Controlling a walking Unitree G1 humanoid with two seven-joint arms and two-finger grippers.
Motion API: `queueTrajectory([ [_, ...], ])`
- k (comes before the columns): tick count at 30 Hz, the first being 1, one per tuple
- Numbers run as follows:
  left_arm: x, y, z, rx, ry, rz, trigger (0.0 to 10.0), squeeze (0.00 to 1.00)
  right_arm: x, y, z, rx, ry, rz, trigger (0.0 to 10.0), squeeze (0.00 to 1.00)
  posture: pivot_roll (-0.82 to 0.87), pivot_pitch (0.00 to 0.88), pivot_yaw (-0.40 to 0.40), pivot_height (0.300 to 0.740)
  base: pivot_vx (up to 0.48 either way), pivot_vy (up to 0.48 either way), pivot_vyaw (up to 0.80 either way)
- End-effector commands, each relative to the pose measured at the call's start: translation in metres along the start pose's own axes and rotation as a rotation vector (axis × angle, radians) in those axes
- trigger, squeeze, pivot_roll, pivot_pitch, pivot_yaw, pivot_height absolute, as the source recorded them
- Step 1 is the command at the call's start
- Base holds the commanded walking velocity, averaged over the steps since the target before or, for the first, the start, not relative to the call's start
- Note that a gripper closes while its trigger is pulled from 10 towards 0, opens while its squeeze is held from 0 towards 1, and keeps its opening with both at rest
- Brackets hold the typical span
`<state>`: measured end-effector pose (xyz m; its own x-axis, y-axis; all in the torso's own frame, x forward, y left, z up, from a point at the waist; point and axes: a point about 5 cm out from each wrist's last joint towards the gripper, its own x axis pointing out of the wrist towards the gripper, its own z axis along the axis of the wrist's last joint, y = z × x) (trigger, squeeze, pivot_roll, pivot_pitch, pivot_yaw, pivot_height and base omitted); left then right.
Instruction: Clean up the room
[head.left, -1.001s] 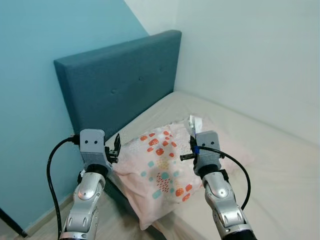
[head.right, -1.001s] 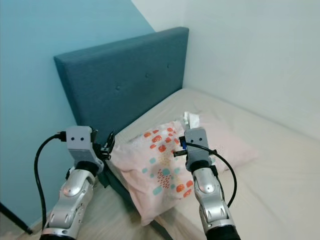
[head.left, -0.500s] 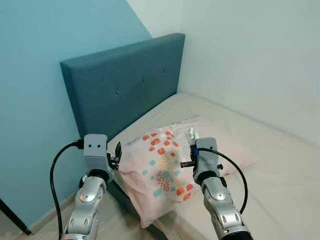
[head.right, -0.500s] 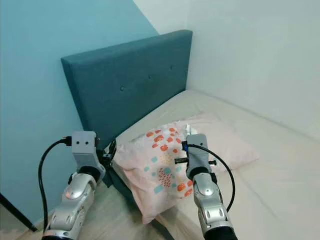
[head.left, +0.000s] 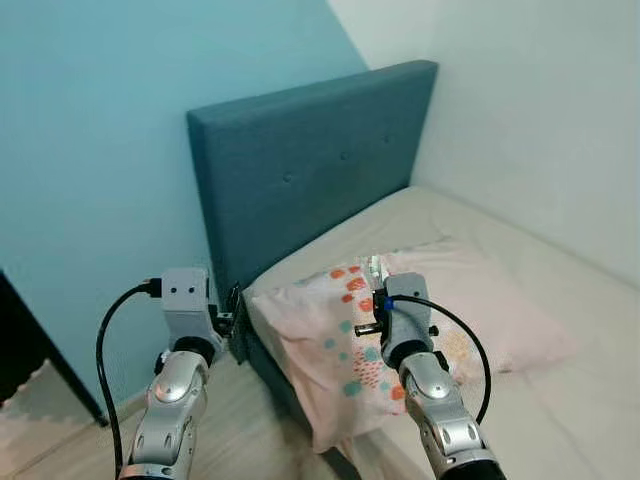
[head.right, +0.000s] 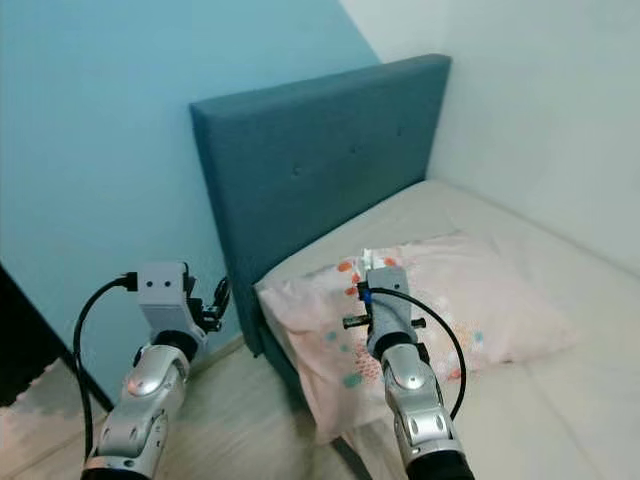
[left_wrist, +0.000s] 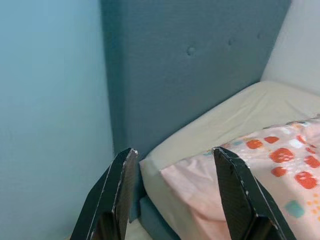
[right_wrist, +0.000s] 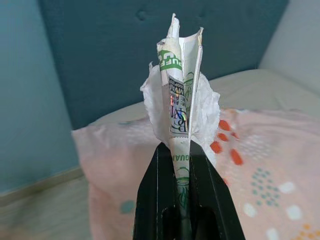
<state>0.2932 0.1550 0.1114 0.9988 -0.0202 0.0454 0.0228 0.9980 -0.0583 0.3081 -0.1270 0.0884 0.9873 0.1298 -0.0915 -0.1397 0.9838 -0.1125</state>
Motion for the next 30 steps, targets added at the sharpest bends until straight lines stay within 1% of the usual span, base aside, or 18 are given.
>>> queueTrajectory([
  [1, -0.0008, 0.0022, -0.0011, 0.002, 0.010, 0.002, 10.0, 0.00, 0.0005, 0.0022, -0.0012, -0.001, 0.012, 0.013, 10.0, 0.00, 0.02, 0.000, -0.091, 0.740, 0.000, 0.000, 0.80],
  [5, -0.0022, 0.0021, -0.0012, 0.003, 0.010, 0.002, 10.0, 0.00, 0.0015, 0.0048, 0.0000, -0.002, 0.010, 0.035, 10.0, 0.00, 0.02, 0.000, -0.093, 0.740, 0.000, 0.000, 0.80],
  [7, -0.0032, 0.0013, -0.0008, -0.020, 0.008, 0.002, 10.0, 0.00, 0.0016, 0.0059, 0.0000, -0.003, 0.010, 0.043, 10.0, 0.00, 0.03, 0.000, -0.094, 0.740, 0.000, 0.000, 0.80],
  [11, -0.0033, 0.0007, 0.0002, 0.001, 0.002, -0.007, 10.0, 0.00, 0.0017, 0.0061, -0.0001, -0.003, 0.011, 0.045, 10.0, 0.00, 0.03, 0.000, -0.094, 0.740, 0.000, 0.000, 0.80],
  [14, -0.0035, 0.0004, 0.0009, 0.011, 0.006, -0.005, 10.0, 0.00, 0.0016, 0.0066, -0.0001, -0.002, 0.011, 0.047, 10.0, 0.00, 0.03, 0.000, -0.094, 0.740, 0.000, -0.480, 0.80],
  [16, -0.0040, 0.0003, 0.0002, -0.008, 0.012, 0.001, 10.0, 0.00, 0.0014, 0.0070, -0.0003, -0.001, 0.012, 0.047, 10.0, 0.00, 0.03, 0.000, -0.093, 0.740, 0.000, -0.480, 0.80],
  [20, -0.0036, 0.0012, -0.0006, -0.020, 0.020, 0.009, 10.0, 0.00, 0.0012, 0.0063, -0.0003, 0.001, 0.013, 0.046, 10.0, 0.00, 0.03, 0.000, -0.090, 0.740, 0.000, 0.000, 0.80],
  [30, -0.0037, -0.0009, 0.0005, 0.005, 0.017, -0.009, 10.0, 0.00, 0.0010, 0.0055, -0.0014, 0.005, 0.016, 0.042, 10.0, 0.00, 0.03, 0.000, -0.088, 0.740, 0.000, 0.000, 0.80],
])
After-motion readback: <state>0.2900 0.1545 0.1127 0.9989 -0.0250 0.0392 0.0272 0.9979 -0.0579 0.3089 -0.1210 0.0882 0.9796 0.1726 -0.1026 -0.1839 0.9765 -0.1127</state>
